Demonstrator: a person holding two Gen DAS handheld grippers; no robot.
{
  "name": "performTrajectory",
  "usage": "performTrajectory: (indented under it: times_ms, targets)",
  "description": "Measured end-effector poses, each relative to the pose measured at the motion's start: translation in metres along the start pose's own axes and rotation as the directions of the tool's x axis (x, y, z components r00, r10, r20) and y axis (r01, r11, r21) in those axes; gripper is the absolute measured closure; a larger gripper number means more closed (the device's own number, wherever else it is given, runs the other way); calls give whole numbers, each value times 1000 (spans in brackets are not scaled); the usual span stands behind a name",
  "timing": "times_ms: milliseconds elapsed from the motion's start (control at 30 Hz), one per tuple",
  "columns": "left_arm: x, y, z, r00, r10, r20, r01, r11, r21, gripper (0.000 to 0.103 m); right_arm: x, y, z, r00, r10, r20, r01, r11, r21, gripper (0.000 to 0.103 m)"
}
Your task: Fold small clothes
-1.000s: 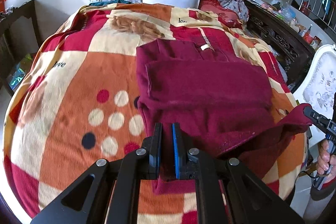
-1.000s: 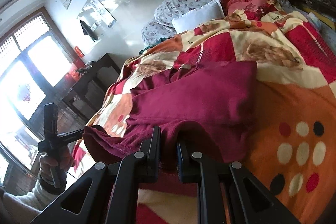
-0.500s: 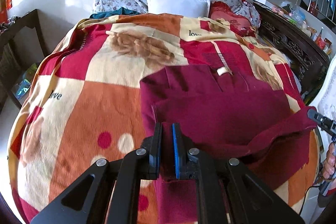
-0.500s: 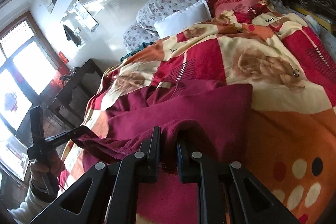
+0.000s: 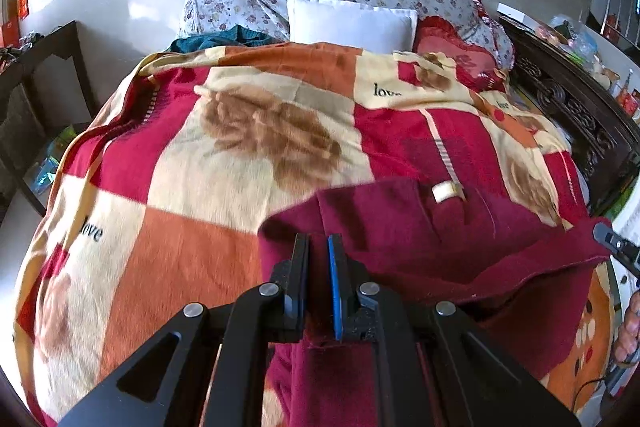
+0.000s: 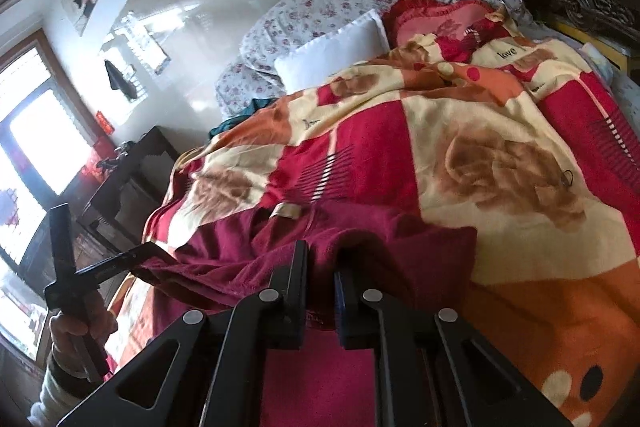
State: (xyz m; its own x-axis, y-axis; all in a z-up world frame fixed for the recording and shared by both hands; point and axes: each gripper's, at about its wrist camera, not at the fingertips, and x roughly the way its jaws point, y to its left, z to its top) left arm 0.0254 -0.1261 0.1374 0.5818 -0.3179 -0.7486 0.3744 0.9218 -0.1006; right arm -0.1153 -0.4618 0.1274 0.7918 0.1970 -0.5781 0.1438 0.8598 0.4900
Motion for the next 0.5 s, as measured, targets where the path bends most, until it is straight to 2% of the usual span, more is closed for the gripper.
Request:
performTrajectory:
  times_ms: [167,333,367,467,500]
  targets:
    - [36,-1,15,999,9,-48,-10,1000,-20,94,31,-23,10,999,1,-41,2,997,79,91]
    - [68,4,23,997,7,-83,-11,999,-51,91,53,-46,18,997,60,-53,-48,977,208,89]
    - [70,7,24,997,7,-76,-11,998,-59,88,55,-48,20,997,64,-53,-51,975,218,89]
    - [73,20,31,998,25,-65,-32,993,-109,70,57,-49,25,995,85,-44,-72,968,239,86]
    - [73,25,32,998,19,-61,-27,991,-131,69,57,-51,27,995,98,-34,-86,962,258,82]
